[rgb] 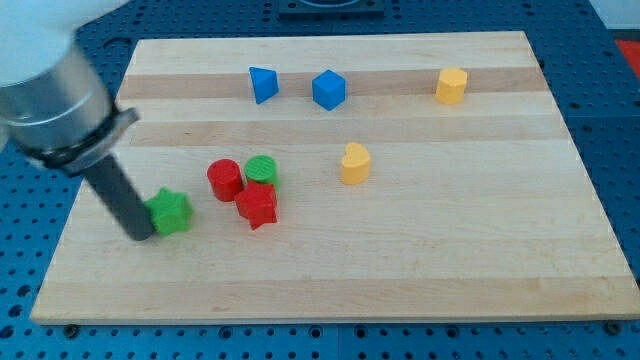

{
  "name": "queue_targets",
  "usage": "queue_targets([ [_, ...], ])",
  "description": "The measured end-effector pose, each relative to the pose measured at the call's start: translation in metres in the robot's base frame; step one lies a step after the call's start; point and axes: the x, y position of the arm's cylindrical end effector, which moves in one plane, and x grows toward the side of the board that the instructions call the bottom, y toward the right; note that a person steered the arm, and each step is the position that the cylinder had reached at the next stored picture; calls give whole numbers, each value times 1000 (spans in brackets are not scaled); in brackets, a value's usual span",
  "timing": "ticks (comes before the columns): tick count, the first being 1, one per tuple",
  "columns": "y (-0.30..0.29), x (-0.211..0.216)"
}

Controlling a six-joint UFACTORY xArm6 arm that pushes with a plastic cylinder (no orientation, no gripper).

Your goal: Push green star into the group of blocks

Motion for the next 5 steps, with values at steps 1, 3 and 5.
queue_targets([
  [1, 37, -11],
  [3, 23, -3],
  [5, -24, -69],
])
